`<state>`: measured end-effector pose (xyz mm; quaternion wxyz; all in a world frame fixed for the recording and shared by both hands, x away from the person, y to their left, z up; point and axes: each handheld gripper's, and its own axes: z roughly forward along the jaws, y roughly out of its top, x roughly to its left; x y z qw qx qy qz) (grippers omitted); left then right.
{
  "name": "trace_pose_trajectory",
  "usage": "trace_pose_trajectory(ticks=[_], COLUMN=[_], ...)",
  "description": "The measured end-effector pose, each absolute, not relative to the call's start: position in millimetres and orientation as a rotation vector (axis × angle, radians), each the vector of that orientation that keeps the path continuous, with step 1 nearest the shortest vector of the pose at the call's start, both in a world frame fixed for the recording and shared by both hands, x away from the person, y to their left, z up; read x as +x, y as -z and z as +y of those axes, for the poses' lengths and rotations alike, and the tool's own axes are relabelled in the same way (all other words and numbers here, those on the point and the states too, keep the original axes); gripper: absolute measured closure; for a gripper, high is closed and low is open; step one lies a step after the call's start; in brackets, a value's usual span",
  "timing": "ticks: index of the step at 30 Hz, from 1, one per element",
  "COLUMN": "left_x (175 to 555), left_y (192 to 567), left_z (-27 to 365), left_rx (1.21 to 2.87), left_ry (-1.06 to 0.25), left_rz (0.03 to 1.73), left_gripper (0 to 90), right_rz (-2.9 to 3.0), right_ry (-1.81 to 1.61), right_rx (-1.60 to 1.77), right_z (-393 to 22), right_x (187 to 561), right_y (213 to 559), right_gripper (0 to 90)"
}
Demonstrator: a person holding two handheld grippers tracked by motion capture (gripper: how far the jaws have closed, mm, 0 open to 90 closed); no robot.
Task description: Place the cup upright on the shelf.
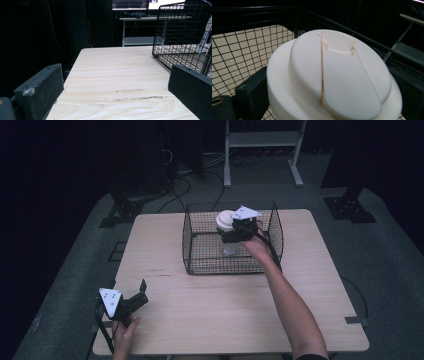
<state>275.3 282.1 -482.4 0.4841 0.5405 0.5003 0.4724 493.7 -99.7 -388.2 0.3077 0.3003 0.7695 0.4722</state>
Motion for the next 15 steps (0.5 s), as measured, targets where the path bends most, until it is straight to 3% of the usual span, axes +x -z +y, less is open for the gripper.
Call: trace_pose_trajectory(ticks=[15], left_x=[275.3], left_y=[482.4], left_z=[282.0], left_rx=[1.316], left_ry=[-1.152], left_rz=[1.219], left_gripper=[0.0], right_rz=[2.012], right_ry=[-1.257], right_rx=[0.796], right_z=[-99.5], right_x=[491.2], right_y=[383.4], right_gripper=[2.6])
